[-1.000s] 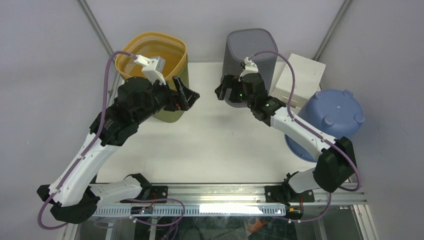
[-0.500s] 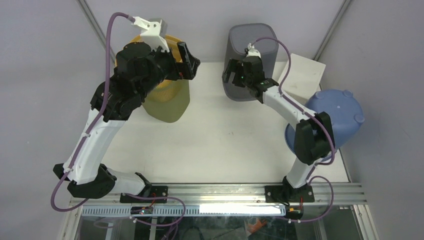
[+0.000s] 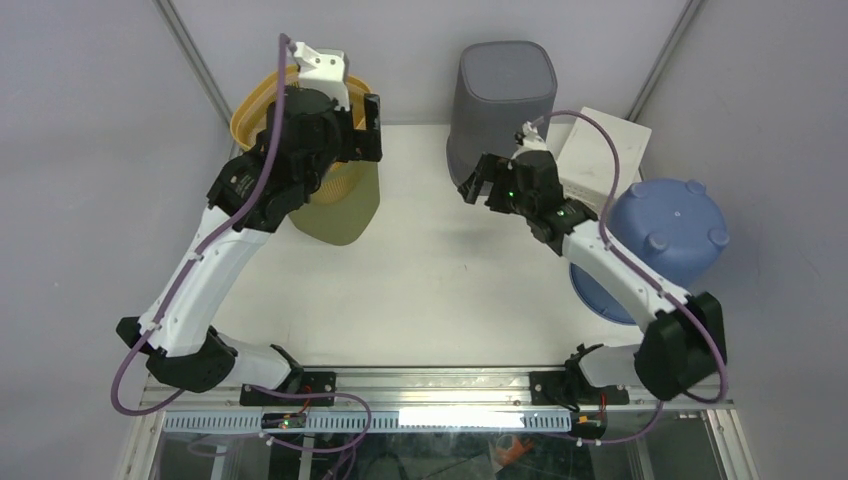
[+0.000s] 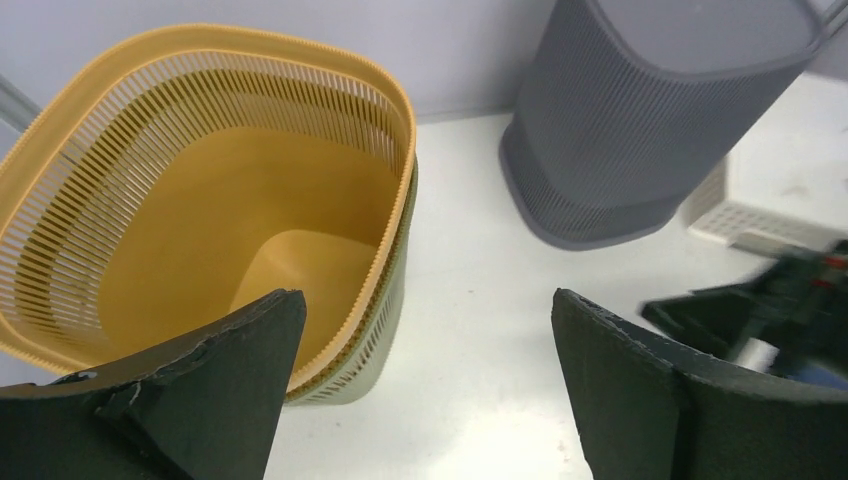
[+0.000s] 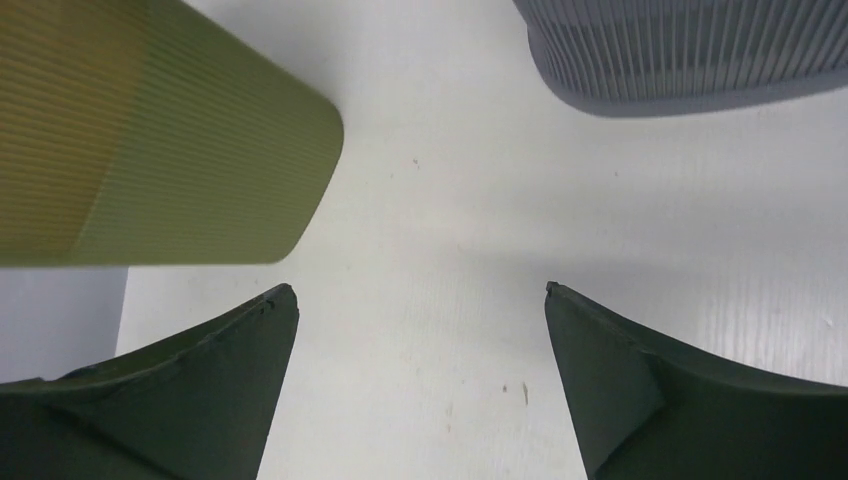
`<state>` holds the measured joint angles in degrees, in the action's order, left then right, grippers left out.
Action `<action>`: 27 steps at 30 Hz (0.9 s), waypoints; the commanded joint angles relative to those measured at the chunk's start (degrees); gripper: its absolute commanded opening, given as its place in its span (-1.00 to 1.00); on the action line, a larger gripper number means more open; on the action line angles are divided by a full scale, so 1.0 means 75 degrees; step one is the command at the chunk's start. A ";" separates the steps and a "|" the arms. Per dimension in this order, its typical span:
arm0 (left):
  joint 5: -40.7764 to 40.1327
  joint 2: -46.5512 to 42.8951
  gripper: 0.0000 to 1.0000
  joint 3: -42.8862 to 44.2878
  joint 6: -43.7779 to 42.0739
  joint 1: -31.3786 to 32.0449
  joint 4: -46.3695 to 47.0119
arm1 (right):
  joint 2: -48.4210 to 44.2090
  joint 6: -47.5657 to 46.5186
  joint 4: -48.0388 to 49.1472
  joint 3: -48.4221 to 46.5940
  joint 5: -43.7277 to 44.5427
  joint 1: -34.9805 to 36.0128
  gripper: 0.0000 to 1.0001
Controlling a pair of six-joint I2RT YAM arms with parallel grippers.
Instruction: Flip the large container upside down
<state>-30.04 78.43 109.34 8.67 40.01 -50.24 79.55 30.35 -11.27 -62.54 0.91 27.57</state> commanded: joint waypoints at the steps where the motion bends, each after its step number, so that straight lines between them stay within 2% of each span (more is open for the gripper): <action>1: -0.0214 0.0310 0.98 -0.0019 -0.0864 -0.0264 0.0448 | -0.1408 0.0251 -0.0384 0.0657 -0.0109 0.0016 0.98; 5: 0.0669 0.1245 0.98 0.0806 -0.0613 -0.1084 -0.0452 | -0.2244 0.0310 -0.0914 0.1204 -0.0141 0.0032 0.98; 9: 0.1537 0.1698 0.97 0.0923 -0.0457 -0.1694 -0.0664 | -0.2695 0.0361 -0.1196 0.1428 0.0022 0.0027 0.98; 12: 0.1952 0.2062 0.84 0.1058 -0.0392 -0.1918 -0.0870 | -0.2771 0.0460 -0.1226 0.1471 0.0073 0.0031 0.97; 15: 0.1959 0.2240 0.53 0.1113 -0.0372 -0.1953 -0.0987 | -0.2687 0.0530 -0.1265 0.1430 0.0045 0.0037 0.97; 23: 0.2087 0.2218 -0.74 0.1220 -0.0473 -0.1976 -0.1071 | -0.2530 0.0626 -0.1338 0.1311 -0.0010 0.0032 0.96; 25: 0.2208 0.2202 -0.98 0.1278 -0.0464 -0.1974 -0.1094 | -0.2505 0.0656 -0.1360 0.1220 -0.0057 0.0035 0.96; 27: 0.2442 0.2171 -1.00 0.1454 -0.0422 -0.1976 -0.1132 | -0.2483 0.0703 -0.1402 0.1044 -0.0164 0.0045 0.95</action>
<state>-13.39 96.88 115.68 4.58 25.45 -58.70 60.84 34.46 -22.59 -51.11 0.62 27.75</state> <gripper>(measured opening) 0.034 0.979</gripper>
